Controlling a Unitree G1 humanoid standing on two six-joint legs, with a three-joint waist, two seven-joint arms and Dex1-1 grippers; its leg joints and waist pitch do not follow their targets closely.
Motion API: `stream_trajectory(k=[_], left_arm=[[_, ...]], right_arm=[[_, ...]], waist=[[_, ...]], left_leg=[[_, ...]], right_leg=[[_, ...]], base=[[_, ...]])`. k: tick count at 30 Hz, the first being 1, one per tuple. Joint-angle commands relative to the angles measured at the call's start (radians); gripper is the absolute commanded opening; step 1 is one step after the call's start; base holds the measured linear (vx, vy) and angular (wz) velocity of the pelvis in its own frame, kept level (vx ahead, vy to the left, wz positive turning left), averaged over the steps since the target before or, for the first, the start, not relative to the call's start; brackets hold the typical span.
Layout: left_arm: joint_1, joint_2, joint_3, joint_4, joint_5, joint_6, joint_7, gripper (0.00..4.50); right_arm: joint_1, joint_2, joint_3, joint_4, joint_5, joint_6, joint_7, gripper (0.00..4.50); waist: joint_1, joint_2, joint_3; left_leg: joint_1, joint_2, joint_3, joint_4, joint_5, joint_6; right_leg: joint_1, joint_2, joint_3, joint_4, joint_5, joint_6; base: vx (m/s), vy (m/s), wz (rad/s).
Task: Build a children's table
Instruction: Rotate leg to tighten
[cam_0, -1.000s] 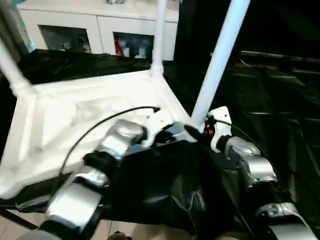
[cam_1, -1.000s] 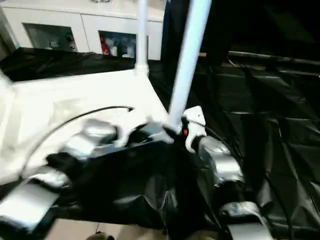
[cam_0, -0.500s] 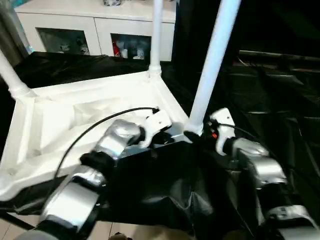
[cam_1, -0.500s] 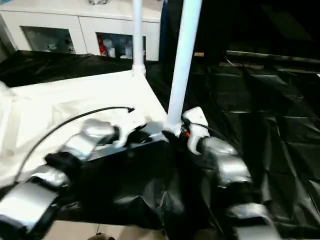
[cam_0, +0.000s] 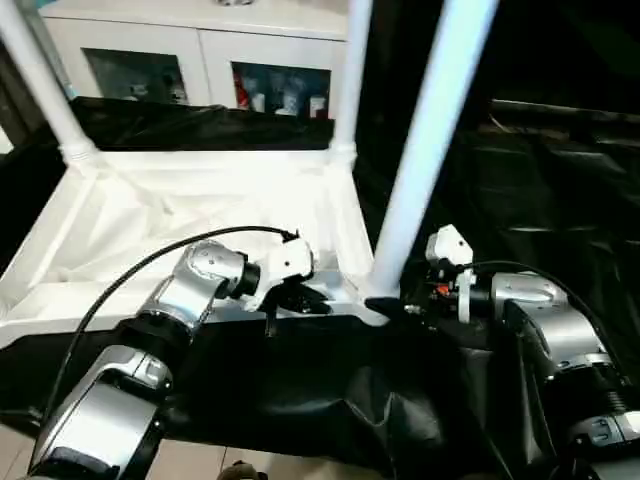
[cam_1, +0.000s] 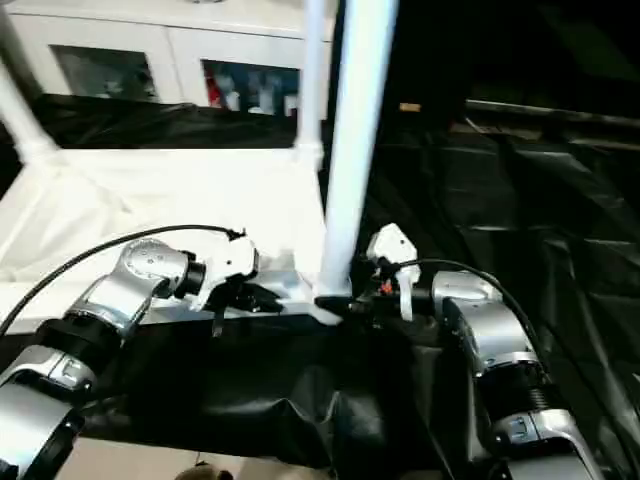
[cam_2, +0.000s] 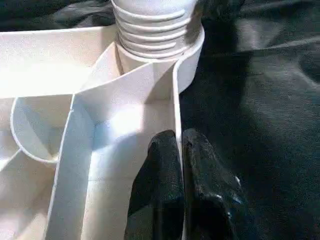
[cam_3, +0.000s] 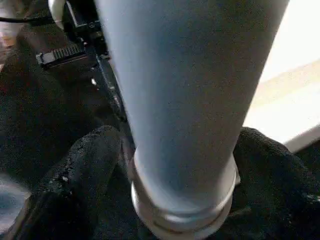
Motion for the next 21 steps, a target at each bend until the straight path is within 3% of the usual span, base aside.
stream_trajectory(k=[1,10,16,18,20,21], left_arm=[[0.0,-0.005,-0.012,-0.046,-0.028,-0.014,-0.035,0.0],[0.013,0.007,-0.008,-0.061,-0.024,-0.011,-0.039,0.0],[0.001,-0.005,0.007,-0.033,0.006,-0.002,0.048,0.0],[-0.018,-0.022,0.018,0.001,0.025,0.022,0.124,0.0],[-0.058,-0.066,0.043,0.063,0.04,0.058,0.259,0.0],[-0.072,-0.082,0.052,0.084,0.044,0.07,0.308,0.0]], right_arm=[[-0.003,-0.001,0.002,0.001,0.014,0.002,0.019,3.66],[0.01,-0.002,0.027,-0.004,0.003,0.0,0.032,2.84],[0.042,0.012,0.023,-0.014,-0.003,0.022,-0.002,2.68],[0.057,0.032,0.006,-0.006,-0.003,0.023,-0.055,2.67],[0.062,0.093,-0.043,0.045,-0.027,0.027,-0.242,2.67],[0.064,0.117,-0.061,0.062,-0.036,0.027,-0.313,2.66]], waist=[[-0.003,-0.006,-0.07],[-0.002,-0.007,-0.07],[-0.002,-0.005,-0.069],[-0.002,-0.003,-0.063],[-0.004,-0.003,-0.061],[-0.011,-0.003,-0.056]], left_leg=[[0.022,0.034,-0.006,-0.068,-0.238,0.037],[0.019,0.033,-0.008,-0.069,-0.232,0.03],[0.02,0.032,-0.007,-0.069,-0.233,0.029],[0.028,0.03,-0.008,-0.072,-0.285,0.015],[0.031,0.027,-0.009,-0.073,-0.314,0.001],[0.034,0.025,-0.012,-0.074,-0.345,-0.015]], right_leg=[[0.046,-0.061,0.051,-0.075,-0.236,-0.222],[0.048,-0.061,0.051,-0.075,-0.254,-0.203],[0.047,-0.06,0.051,-0.076,-0.243,-0.206],[0.04,-0.062,0.051,-0.089,-0.326,-0.191],[0.039,-0.063,0.05,-0.098,-0.409,-0.167],[0.032,-0.062,0.048,-0.104,-0.47,-0.151]], base=[[0.0,0.0,0.0],[0.0,0.0,0.0],[0.0,0.0,0.0],[0.0,0.0,0.0],[0.0,0.0,0.0],[0.0,0.0,0.0]])
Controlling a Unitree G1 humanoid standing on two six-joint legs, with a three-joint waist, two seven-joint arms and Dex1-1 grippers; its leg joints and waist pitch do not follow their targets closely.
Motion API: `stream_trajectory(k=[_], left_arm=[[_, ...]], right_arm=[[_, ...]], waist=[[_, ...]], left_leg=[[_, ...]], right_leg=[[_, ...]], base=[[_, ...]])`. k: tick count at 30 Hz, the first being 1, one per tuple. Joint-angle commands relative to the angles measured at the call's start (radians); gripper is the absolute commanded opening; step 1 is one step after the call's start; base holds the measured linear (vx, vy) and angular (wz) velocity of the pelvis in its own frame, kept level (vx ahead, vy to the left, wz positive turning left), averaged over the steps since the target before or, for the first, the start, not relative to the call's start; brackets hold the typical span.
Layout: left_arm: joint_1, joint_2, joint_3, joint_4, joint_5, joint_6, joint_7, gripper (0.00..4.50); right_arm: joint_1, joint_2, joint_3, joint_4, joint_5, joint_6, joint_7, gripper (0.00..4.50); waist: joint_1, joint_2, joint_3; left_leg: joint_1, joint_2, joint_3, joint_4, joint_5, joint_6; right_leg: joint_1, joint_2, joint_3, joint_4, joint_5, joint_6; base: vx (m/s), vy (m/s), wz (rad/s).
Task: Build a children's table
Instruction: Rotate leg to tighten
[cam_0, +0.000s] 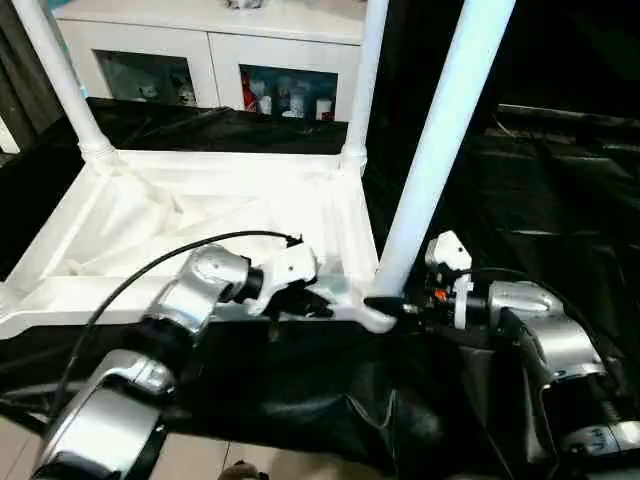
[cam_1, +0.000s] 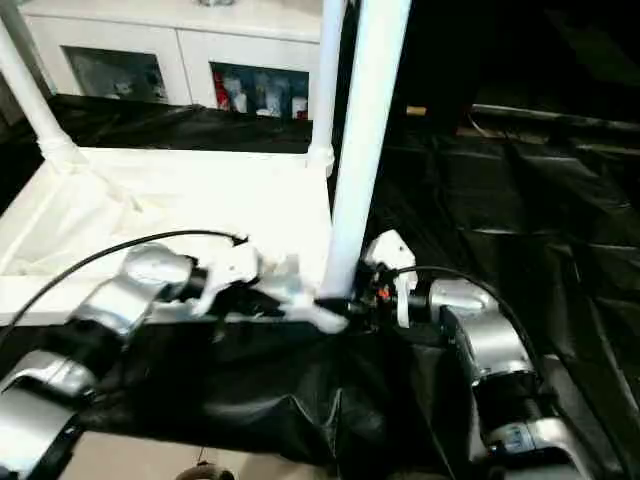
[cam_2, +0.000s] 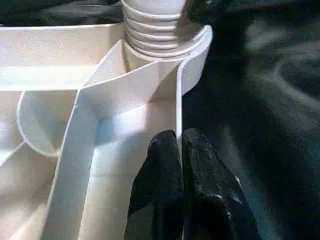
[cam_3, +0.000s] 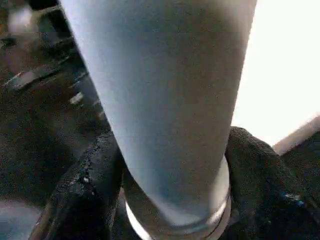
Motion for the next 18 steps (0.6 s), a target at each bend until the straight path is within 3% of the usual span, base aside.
stream_trajectory(k=[1,3,4,5,7,8,9,10,11,13,14,17,18], left_arm=[[-0.07,-0.059,0.053,0.06,0.017,0.055,0.232,0.0],[-0.104,-0.107,0.071,0.106,0.016,0.09,0.338,0.0],[-0.117,-0.126,0.079,0.123,0.013,0.101,0.374,0.0],[-0.127,-0.14,0.085,0.137,0.013,0.107,0.405,0.0],[-0.159,-0.185,0.094,0.175,0.009,0.109,0.472,0.0],[-0.163,-0.19,0.094,0.18,0.008,0.108,0.477,0.0],[-0.172,-0.2,0.094,0.189,0.007,0.102,0.488,0.0],[-0.187,-0.213,0.092,0.21,0.011,0.091,0.481,0.0],[-0.188,-0.213,0.092,0.211,0.012,0.09,0.48,0.0],[-0.195,-0.209,0.079,0.221,0.025,0.069,0.455,0.0],[-0.195,-0.208,0.078,0.221,0.025,0.068,0.452,0.0],[-0.175,-0.167,0.05,0.202,0.033,0.023,0.344,0.0],[-0.175,-0.167,0.05,0.202,0.033,0.023,0.344,0.0]], right_arm=[[0.033,0.073,-0.016,0.051,-0.038,0.037,-0.213,2.66],[0.035,0.134,-0.043,0.063,-0.05,0.059,-0.353,2.66],[0.033,0.156,-0.049,0.068,-0.057,0.065,-0.401,2.66],[0.03,0.176,-0.054,0.073,-0.06,0.071,-0.439,2.66],[0.008,0.241,-0.057,0.096,-0.066,0.073,-0.525,2.66],[0.004,0.248,-0.056,0.099,-0.065,0.073,-0.531,2.66],[-0.005,0.264,-0.054,0.106,-0.065,0.074,-0.54,2.66],[-0.021,0.28,-0.043,0.115,-0.079,0.062,-0.55,2.66],[-0.022,0.28,-0.042,0.115,-0.08,0.06,-0.55,2.66],[-0.033,0.277,-0.026,0.112,-0.087,0.032,-0.518,2.66],[-0.034,0.277,-0.026,0.111,-0.086,0.031,-0.514,3.22],[-0.05,0.231,-0.027,0.077,-0.05,0.026,-0.404,3.58],[-0.05,0.231,-0.027,0.077,-0.05,0.026,-0.404,3.72]], waist=[[-0.011,-0.001,-0.056],[-0.022,0.0,-0.056],[-0.023,0.0,-0.057],[-0.031,0.008,-0.056],[-0.038,0.006,-0.057],[-0.043,0.016,-0.054],[-0.047,0.01,-0.058],[-0.046,0.015,-0.059],[-0.049,0.016,-0.056],[-0.052,0.014,-0.057],[-0.052,0.015,-0.056],[-0.052,0.011,-0.058],[-0.054,0.01,-0.058]], left_leg=[[0.028,0.024,-0.018,-0.074,-0.361,-0.022],[0.029,0.022,-0.026,-0.077,-0.386,-0.037],[0.03,0.022,-0.027,-0.077,-0.39,-0.037],[0.03,0.023,-0.028,-0.081,-0.403,-0.034],[0.027,0.023,-0.031,-0.085,-0.418,-0.027],[0.032,0.022,-0.031,-0.086,-0.445,-0.026],[0.03,0.018,-0.033,-0.085,-0.443,-0.02],[0.03,0.018,-0.032,-0.086,-0.433,-0.014],[0.034,0.017,-0.029,-0.085,-0.432,-0.007],[0.031,0.017,-0.03,-0.086,-0.432,0.0],[0.031,0.018,-0.029,-0.086,-0.431,0.004],[0.026,0.019,-0.028,-0.087,-0.417,0.015],[0.018,0.02,-0.029,-0.089,-0.397,0.019]], right_leg=[[0.027,-0.065,0.042,-0.108,-0.505,-0.142],[0.027,-0.066,0.035,-0.121,-0.58,-0.099],[0.027,-0.066,0.033,-0.123,-0.578,-0.095],[0.029,-0.063,0.031,-0.128,-0.552,-0.101],[0.034,-0.063,0.027,-0.128,-0.52,-0.108],[0.029,-0.062,0.026,-0.134,-0.525,-0.11],[0.037,-0.063,0.022,-0.134,-0.521,-0.107],[0.037,-0.065,0.024,-0.135,-0.511,-0.109],[0.029,-0.063,0.027,-0.14,-0.503,-0.114],[0.033,-0.063,0.028,-0.138,-0.496,-0.119],[0.031,-0.063,0.03,-0.137,-0.485,-0.126],[0.037,-0.064,0.032,-0.131,-0.459,-0.136],[0.045,-0.064,0.032,-0.127,-0.444,-0.136]], base=[[-0.053,0.003,-0.04],[0.0,0.0,0.0],[0.0,0.0,0.0],[0.0,0.0,0.0],[0.0,0.0,0.0],[0.0,0.0,0.0],[0.0,0.0,0.0],[0.0,0.0,0.0],[0.0,0.0,0.0],[0.0,0.0,0.0],[0.0,0.0,0.0],[0.0,0.0,0.0],[0.0,0.0,0.0]])
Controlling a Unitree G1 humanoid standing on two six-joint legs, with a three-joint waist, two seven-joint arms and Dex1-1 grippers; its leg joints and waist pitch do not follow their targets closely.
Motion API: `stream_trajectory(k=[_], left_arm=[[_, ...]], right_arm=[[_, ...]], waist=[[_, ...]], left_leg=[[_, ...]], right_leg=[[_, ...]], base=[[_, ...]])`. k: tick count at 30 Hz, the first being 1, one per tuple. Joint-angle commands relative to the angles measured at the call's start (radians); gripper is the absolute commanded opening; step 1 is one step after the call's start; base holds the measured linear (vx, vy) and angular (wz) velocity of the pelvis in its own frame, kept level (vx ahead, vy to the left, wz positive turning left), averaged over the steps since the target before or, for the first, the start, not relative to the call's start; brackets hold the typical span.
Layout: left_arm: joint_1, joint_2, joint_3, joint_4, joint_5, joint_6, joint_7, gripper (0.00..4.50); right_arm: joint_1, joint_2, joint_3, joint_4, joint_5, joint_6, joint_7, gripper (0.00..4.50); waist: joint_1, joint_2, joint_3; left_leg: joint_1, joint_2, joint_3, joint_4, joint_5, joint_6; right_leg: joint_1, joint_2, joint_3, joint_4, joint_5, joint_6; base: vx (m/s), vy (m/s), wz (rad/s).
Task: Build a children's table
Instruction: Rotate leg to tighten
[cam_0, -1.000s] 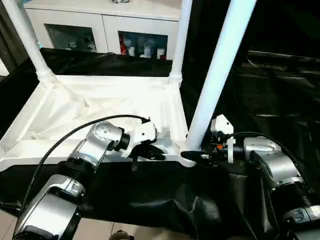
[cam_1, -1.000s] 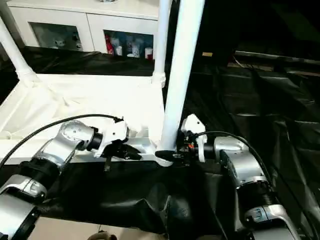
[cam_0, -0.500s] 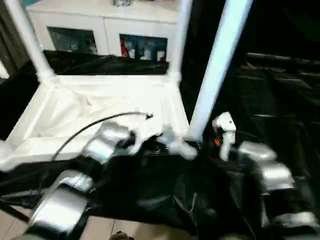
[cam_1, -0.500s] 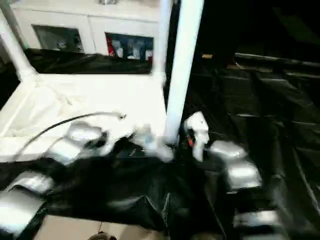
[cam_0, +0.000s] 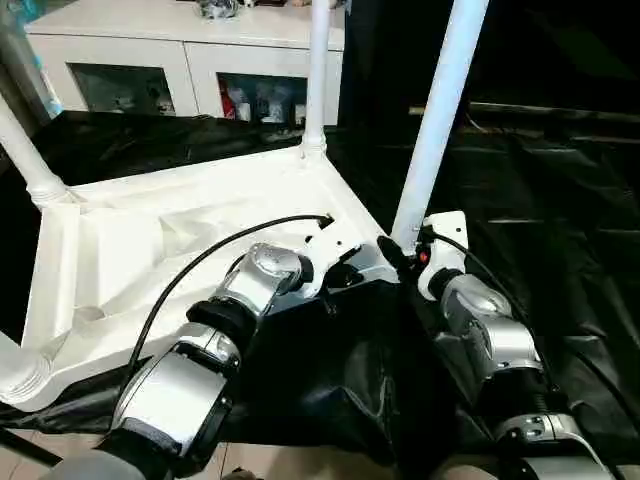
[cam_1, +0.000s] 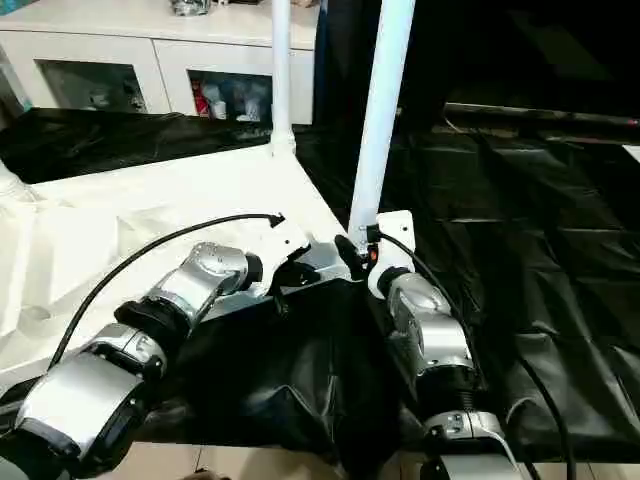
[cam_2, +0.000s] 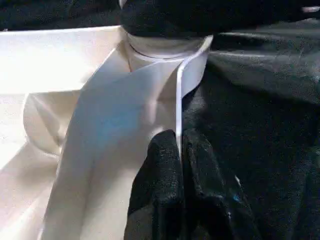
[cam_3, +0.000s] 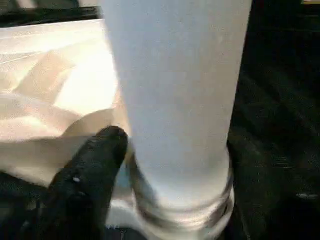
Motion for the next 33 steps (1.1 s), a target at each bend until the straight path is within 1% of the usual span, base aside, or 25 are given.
stream_trajectory(k=[1,2,3,5,6,7,8,9,10,11,12,13,14,15,17,19,20,21,22,23,24,26,30,31,33], left_arm=[[-0.028,0.013,0.0,-0.053,-0.002,-0.057,-0.031,0.0],[-0.013,0.033,-0.01,-0.069,-0.003,-0.085,-0.084,0.0],[0.006,0.056,-0.018,-0.091,-0.013,-0.107,-0.158,0.0],[0.032,0.097,-0.032,-0.124,-0.017,-0.097,-0.242,0.0],[0.044,0.115,-0.037,-0.137,-0.017,-0.123,-0.267,0.0],[0.057,0.134,-0.038,-0.154,-0.023,-0.135,-0.292,0.0],[0.057,0.134,-0.038,-0.154,-0.023,-0.135,-0.292,0.0],[0.073,0.154,-0.036,-0.179,-0.037,-0.148,-0.333,0.0],[0.1,0.181,-0.034,-0.23,-0.071,-0.141,-0.419,0.0],[0.1,0.181,-0.034,-0.23,-0.071,-0.141,-0.419,0.0],[0.111,0.19,-0.035,-0.251,-0.085,-0.135,-0.453,0.0],[0.135,0.212,-0.041,-0.297,-0.106,-0.124,-0.516,0.0],[0.145,0.221,-0.043,-0.317,-0.111,-0.12,-0.536,0.0],[0.152,0.226,-0.043,-0.331,-0.114,-0.115,-0.546,0.0],[0.155,0.228,-0.043,-0.337,-0.115,-0.112,-0.548,0.0],[0.156,0.226,-0.04,-0.338,-0.112,-0.114,-0.543,0.0],[0.157,0.225,-0.037,-0.34,-0.11,-0.115,-0.54,0.0],[0.157,0.223,-0.035,-0.34,-0.108,-0.115,-0.536,0.0],[0.159,0.222,-0.033,-0.346,-0.108,-0.111,-0.533,0.0],[0.159,0.222,-0.033,-0.347,-0.109,-0.11,-0.533,0.0],[0.164,0.223,-0.034,-0.359,-0.11,-0.103,-0.534,0.0],[0.168,0.225,-0.034,-0.368,-0.111,-0.099,-0.536,0.0],[0.178,0.228,-0.036,-0.383,-0.114,-0.091,-0.536,0.0],[0.177,0.227,-0.037,-0.381,-0.113,-0.092,-0.534,0.0],[0.175,0.223,-0.032,-0.369,-0.107,-0.091,-0.509,0.0]], right_arm=[[0.01,0.003,0.102,-0.019,0.02,0.024,0.138,3.72],[0.012,-0.031,0.116,-0.038,0.023,0.023,0.203,3.72],[0.016,-0.069,0.128,-0.059,0.028,0.022,0.273,3.72],[0.024,-0.138,0.151,-0.091,0.039,0.023,0.394,3.72],[0.03,-0.173,0.162,-0.108,0.046,0.023,0.453,3.72],[0.039,-0.21,0.179,-0.127,0.052,0.024,0.519,3.72],[0.039,-0.21,0.179,-0.127,0.052,0.024,0.519,3.72],[0.049,-0.251,0.199,-0.148,0.054,0.02,0.597,3.72],[0.052,-0.289,0.216,-0.156,0.045,0.013,0.66,3.72],[0.052,-0.289,0.216,-0.156,0.045,0.013,0.66,3.72],[0.051,-0.298,0.219,-0.154,0.041,0.01,0.676,3.72],[0.042,-0.307,0.228,-0.145,0.033,-0.002,0.693,3.72],[0.034,-0.308,0.232,-0.137,0.031,-0.01,0.697,3.72],[0.027,-0.306,0.235,-0.13,0.031,-0.016,0.698,3.72],[0.023,-0.304,0.235,-0.127,0.032,-0.019,0.698,3.72],[0.015,-0.299,0.236,-0.117,0.04,-0.012,0.71,3.72],[0.013,-0.295,0.236,-0.117,0.047,-0.006,0.72,3.59],[0.013,-0.292,0.236,-0.118,0.051,-0.004,0.726,3.48],[0.013,-0.29,0.236,-0.12,0.055,-0.002,0.734,3.48],[0.014,-0.29,0.236,-0.121,0.055,-0.002,0.735,3.36],[0.017,-0.29,0.238,-0.122,0.058,-0.001,0.744,3.36],[0.02,-0.291,0.24,-0.122,0.061,-0.002,0.75,3.18],[0.034,-0.295,0.246,-0.13,0.066,0.0,0.761,2.88],[0.036,-0.295,0.245,-0.13,0.066,0.0,0.761,2.82],[0.048,-0.286,0.235,-0.134,0.07,0.011,0.738,2.78]], waist=[[0.0,-0.008,-0.058],[0.003,-0.009,-0.06],[0.003,-0.008,-0.061],[0.007,-0.011,-0.067],[0.013,-0.014,-0.066],[0.013,-0.012,-0.068],[0.018,-0.01,-0.071],[0.02,-0.013,-0.073],[0.028,-0.014,-0.077],[0.033,-0.016,-0.078],[0.039,-0.013,-0.078],[0.039,-0.015,-0.078],[0.041,-0.019,-0.08],[0.04,-0.018,-0.079],[0.043,-0.014,-0.078],[0.05,-0.02,-0.073],[0.052,-0.018,-0.071],[0.053,-0.02,-0.07],[0.053,-0.018,-0.067],[0.052,-0.019,-0.067],[0.052,-0.021,-0.067],[0.053,-0.022,-0.068],[0.053,-0.022,-0.071],[0.053,-0.02,-0.071],[0.053,-0.022,-0.071]], left_leg=[[0.01,0.025,-0.019,-0.083,-0.382,0.02],[0.009,0.026,-0.021,-0.083,-0.357,0.03],[0.007,0.027,-0.016,-0.08,-0.33,0.039],[0.007,0.03,-0.016,-0.077,-0.297,0.049],[0.009,0.033,-0.01,-0.072,-0.271,0.068],[0.009,0.033,-0.007,-0.069,-0.258,0.072],[0.007,0.034,-0.003,-0.066,-0.222,0.078],[0.005,0.034,-0.003,-0.064,-0.199,0.081],[0.004,0.036,-0.002,-0.062,-0.154,0.092],[-0.001,0.036,-0.001,-0.058,-0.116,0.105],[0.002,0.038,0.002,-0.056,-0.101,0.112],[0.001,0.035,0.003,-0.054,-0.099,0.114],[0.001,0.037,0.003,-0.053,-0.095,0.114],[0.002,0.036,0.005,-0.053,-0.096,0.117],[0.007,0.038,0.006,-0.053,-0.112,0.113],[0.011,0.039,0.009,-0.056,-0.154,0.091],[0.012,0.04,0.008,-0.058,-0.173,0.077],[0.012,0.041,0.009,-0.059,-0.183,0.069],[0.013,0.042,0.008,-0.061,-0.206,0.056],[0.013,0.042,0.007,-0.062,-0.214,0.05],[0.013,0.04,0.007,-0.062,-0.221,0.039],[0.013,0.041,0.007,-0.062,-0.215,0.037],[0.008,0.038,0.008,-0.058,-0.181,0.05],[0.008,0.037,0.008,-0.058,-0.178,0.051],[0.008,0.037,0.008,-0.057,-0.171,0.055]], right_leg=[[0.036,-0.064,0.039,-0.091,-0.43,-0.138],[0.04,-0.066,0.04,-0.09,-0.412,-0.142],[0.039,-0.065,0.044,-0.084,-0.371,-0.155],[0.045,-0.066,0.045,-0.077,-0.326,-0.175],[0.039,-0.065,0.048,-0.069,-0.278,-0.207],[0.039,-0.064,0.049,-0.067,-0.257,-0.218],[0.041,-0.062,0.049,-0.059,-0.206,-0.232],[0.044,-0.062,0.048,-0.054,-0.177,-0.239],[0.047,-0.06,0.047,-0.043,-0.118,-0.253],[0.048,-0.059,0.048,-0.031,-0.06,-0.264],[0.041,-0.058,0.049,-0.027,-0.024,-0.278],[0.04,-0.057,0.05,-0.024,-0.011,-0.283],[0.041,-0.059,0.05,-0.017,0.006,-0.291],[0.039,-0.057,0.05,-0.018,0.003,-0.293],[0.034,-0.058,0.051,-0.021,-0.02,-0.293],[0.032,-0.058,0.051,-0.031,-0.107,-0.27],[0.031,-0.06,0.052,-0.034,-0.153,-0.257],[0.03,-0.06,0.052,-0.037,-0.175,-0.248],[0.028,-0.061,0.054,-0.04,-0.215,-0.234],[0.027,-0.061,0.054,-0.042,-0.231,-0.227],[0.027,-0.061,0.056,-0.043,-0.247,-0.215],[0.027,-0.061,0.057,-0.041,-0.24,-0.212],[0.029,-0.059,0.057,-0.037,-0.202,-0.213],[0.029,-0.059,0.057,-0.036,-0.196,-0.215],[0.029,-0.058,0.057,-0.035,-0.18,-0.219]], base=[[0.0,0.0,0.0],[0.0,0.0,0.0],[0.0,0.0,0.0],[0.0,0.0,0.0],[0.0,0.0,0.0],[0.056,-0.033,0.05],[0.055,-0.03,0.02],[0.055,-0.03,0.02],[0.0,0.0,0.0],[0.0,0.0,0.0],[0.0,0.0,0.0],[0.0,0.0,0.0],[0.0,0.0,0.0],[0.0,0.0,0.0],[0.0,0.0,0.0],[0.0,0.0,0.0],[0.0,0.0,0.0],[0.0,0.0,0.0],[0.0,0.0,0.0],[0.0,0.0,0.0],[0.0,0.0,0.0],[0.0,0.0,0.0],[0.0,0.0,0.0],[0.0,0.0,0.0],[0.0,0.0,0.0]])
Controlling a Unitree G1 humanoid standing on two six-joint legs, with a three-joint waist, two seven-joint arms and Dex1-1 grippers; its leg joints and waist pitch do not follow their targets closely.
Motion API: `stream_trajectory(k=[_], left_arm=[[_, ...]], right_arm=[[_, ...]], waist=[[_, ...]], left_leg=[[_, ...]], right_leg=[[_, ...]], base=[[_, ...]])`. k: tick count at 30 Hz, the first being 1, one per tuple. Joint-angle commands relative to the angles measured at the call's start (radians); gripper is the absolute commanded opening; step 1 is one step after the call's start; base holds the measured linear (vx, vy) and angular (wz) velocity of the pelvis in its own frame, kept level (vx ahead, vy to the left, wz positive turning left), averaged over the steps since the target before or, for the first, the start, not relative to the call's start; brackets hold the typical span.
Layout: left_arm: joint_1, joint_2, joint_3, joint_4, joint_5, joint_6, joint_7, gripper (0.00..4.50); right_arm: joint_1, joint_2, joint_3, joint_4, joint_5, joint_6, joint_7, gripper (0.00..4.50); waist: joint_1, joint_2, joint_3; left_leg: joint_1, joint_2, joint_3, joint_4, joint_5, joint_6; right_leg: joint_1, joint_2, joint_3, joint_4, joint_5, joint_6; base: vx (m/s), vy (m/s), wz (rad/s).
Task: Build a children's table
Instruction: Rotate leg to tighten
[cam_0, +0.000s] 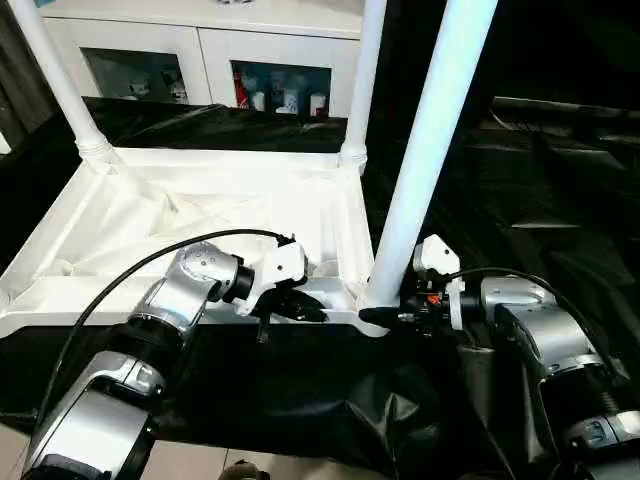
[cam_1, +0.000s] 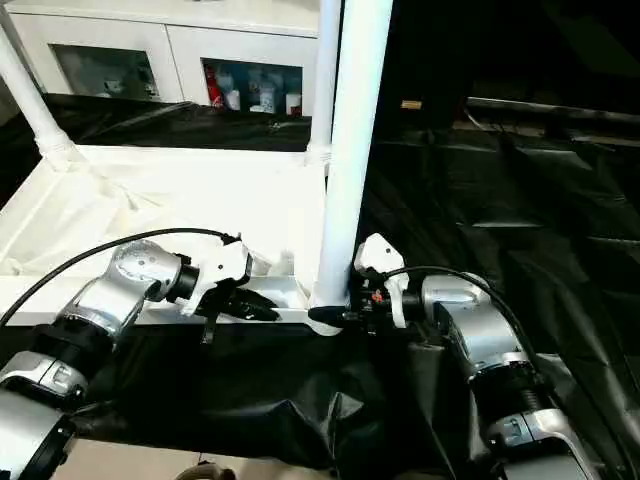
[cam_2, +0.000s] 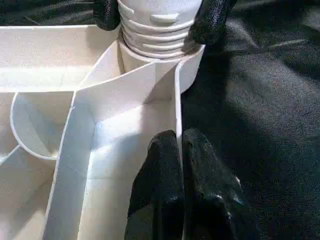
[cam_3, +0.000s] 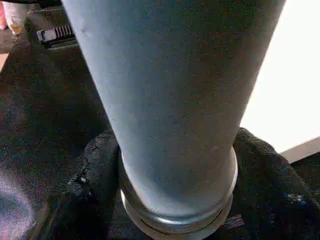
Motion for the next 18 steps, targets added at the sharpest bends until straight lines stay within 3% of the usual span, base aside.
stream_trajectory(k=[1,4,6,7,9,11,12,13,14,16,17,18], left_arm=[[-0.032,-0.033,0.015,0.013,0.006,0.003,0.094,0.0],[-0.06,-0.058,0.023,0.065,0.037,0.023,0.198,0.0],[-0.091,-0.095,0.039,0.115,0.052,0.043,0.303,0.0],[-0.134,-0.153,0.049,0.17,0.066,0.056,0.426,0.0],[-0.166,-0.2,0.053,0.204,0.072,0.08,0.502,0.0],[-0.192,-0.245,0.061,0.234,0.065,0.103,0.549,0.0],[-0.204,-0.268,0.063,0.251,0.063,0.112,0.57,0.0],[-0.214,-0.285,0.063,0.266,0.063,0.116,0.585,0.0],[-0.219,-0.293,0.061,0.275,0.065,0.114,0.592,0.0],[-0.234,-0.313,0.055,0.307,0.077,0.099,0.604,0.0],[-0.238,-0.315,0.056,0.317,0.08,0.091,0.604,0.0],[-0.242,-0.316,0.057,0.327,0.082,0.081,0.598,0.0]], right_arm=[[0.024,0.028,-0.012,0.0,0.001,0.018,-0.063,2.77],[0.023,0.058,-0.033,0.041,-0.027,0.024,-0.173,2.75],[0.02,0.096,-0.062,0.082,-0.046,0.04,-0.298,2.75],[0.011,0.161,-0.11,0.135,-0.057,0.059,-0.483,2.75],[-0.002,0.211,-0.14,0.175,-0.063,0.055,-0.612,2.74],[-0.02,0.26,-0.163,0.203,-0.057,0.06,-0.706,2.74],[-0.032,0.288,-0.169,0.216,-0.058,0.06,-0.753,2.74],[-0.044,0.311,-0.172,0.226,-0.059,0.061,-0.787,2.74],[-0.052,0.324,-0.173,0.231,-0.059,0.058,-0.801,2.74],[-0.074,0.352,-0.157,0.241,-0.079,0.031,-0.815,2.74],[-0.076,0.351,-0.138,0.237,-0.099,0.01,-0.799,2.74],[-0.077,0.353,-0.131,0.231,-0.104,-0.011,-0.779,3.3]], waist=[[-0.004,-0.012,-0.074],[-0.009,-0.014,-0.07],[-0.013,-0.011,-0.066],[-0.017,-0.013,-0.064],[-0.027,-0.015,-0.067],[-0.031,-0.006,-0.068],[-0.038,-0.013,-0.068],[-0.036,-0.002,-0.068],[-0.037,-0.01,-0.068],[-0.037,-0.008,-0.07],[-0.035,0.001,-0.069],[-0.036,-0.005,-0.069]], left_leg=[[0.019,0.03,-0.008,-0.062,-0.168,0.055],[0.02,0.026,-0.007,-0.064,-0.191,0.043],[0.027,0.025,-0.008,-0.065,-0.233,0.019],[0.028,0.023,-0.012,-0.069,-0.254,0.001],[0.024,0.022,-0.02,-0.074,-0.271,-0.026],[0.03,0.022,-0.019,-0.072,-0.279,-0.016],[0.024,0.019,-0.017,-0.072,-0.271,-0.009],[0.025,0.017,-0.018,-0.072,-0.274,-0.009],[0.028,0.015,-0.016,-0.071,-0.279,-0.002],[0.026,0.015,-0.015,-0.07,-0.268,0.008],[0.025,0.015,-0.017,-0.071,-0.263,0.009],[0.025,0.016,-0.015,-0.07,-0.265,0.013]], right_leg=[[0.05,-0.057,0.049,-0.061,-0.185,-0.209],[0.047,-0.056,0.049,-0.069,-0.238,-0.196],[0.039,-0.058,0.05,-0.079,-0.317,-0.18],[0.039,-0.059,0.049,-0.086,-0.376,-0.162],[0.047,-0.062,0.045,-0.09,-0.415,-0.137],[0.043,-0.06,0.046,-0.093,-0.385,-0.145],[0.046,-0.058,0.047,-0.091,-0.364,-0.15],[0.045,-0.058,0.047,-0.092,-0.366,-0.151],[0.044,-0.057,0.047,-0.097,-0.37,-0.149],[0.046,-0.057,0.049,-0.096,-0.362,-0.149],[0.047,-0.055,0.048,-0.094,-0.349,-0.15],[0.047,-0.055,0.049,-0.095,-0.331,-0.153]], base=[[0.0,0.0,0.0],[0.0,0.0,0.0],[0.0,0.0,0.0],[0.0,0.0,0.0],[-0.028,0.007,-0.02],[0.0,0.0,0.0],[0.0,0.0,0.0],[0.0,0.0,0.0],[0.0,0.0,0.0],[0.0,0.0,0.0],[0.0,0.0,0.0],[0.0,0.0,0.0]])
